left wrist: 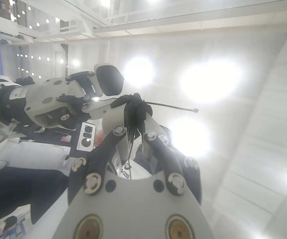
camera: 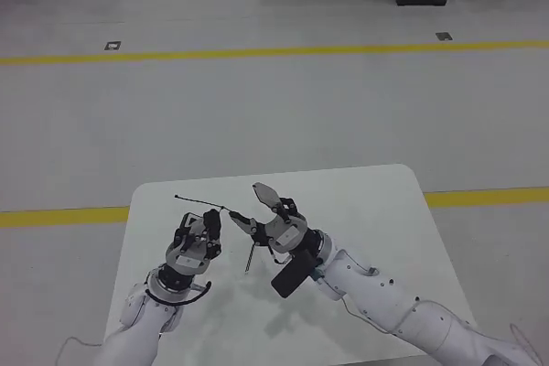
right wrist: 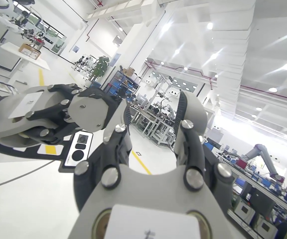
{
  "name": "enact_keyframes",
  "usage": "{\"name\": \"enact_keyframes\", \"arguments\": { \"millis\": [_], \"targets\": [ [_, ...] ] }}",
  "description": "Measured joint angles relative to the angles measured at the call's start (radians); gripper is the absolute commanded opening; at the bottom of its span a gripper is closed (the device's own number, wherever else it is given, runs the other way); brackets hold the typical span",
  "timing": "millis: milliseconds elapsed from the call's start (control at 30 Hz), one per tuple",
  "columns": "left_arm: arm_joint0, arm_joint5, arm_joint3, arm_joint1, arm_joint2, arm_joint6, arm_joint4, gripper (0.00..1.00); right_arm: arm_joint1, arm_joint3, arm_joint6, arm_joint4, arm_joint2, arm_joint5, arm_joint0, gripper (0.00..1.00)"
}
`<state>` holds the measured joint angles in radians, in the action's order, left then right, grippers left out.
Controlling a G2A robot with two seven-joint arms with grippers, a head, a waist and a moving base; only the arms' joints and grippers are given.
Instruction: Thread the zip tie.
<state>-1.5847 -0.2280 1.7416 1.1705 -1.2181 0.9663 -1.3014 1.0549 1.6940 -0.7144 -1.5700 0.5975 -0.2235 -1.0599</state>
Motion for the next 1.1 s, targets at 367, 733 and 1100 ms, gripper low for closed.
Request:
{"name": "enact_keyframes", "arguments": {
  "millis": [367,733,1100],
  "targets": [
    [0.005,0.010,-0.009,0.003,-0.007,-0.004,0.019,0.00,0.009,-0.024,0.011,0.000,-0.022,0.016,0.020,0.31],
    [0.014,0.016,-0.023,0.008,-0.012,0.002,0.029,0.00,0.022,-0.049,0.014,0.000,-0.031,0.038,0.033,0.22],
    [0.014,0.019,-0.027,0.012,-0.012,0.006,0.040,0.00,0.030,-0.067,0.010,0.000,-0.039,0.046,0.037,0.03]
  ]
}}
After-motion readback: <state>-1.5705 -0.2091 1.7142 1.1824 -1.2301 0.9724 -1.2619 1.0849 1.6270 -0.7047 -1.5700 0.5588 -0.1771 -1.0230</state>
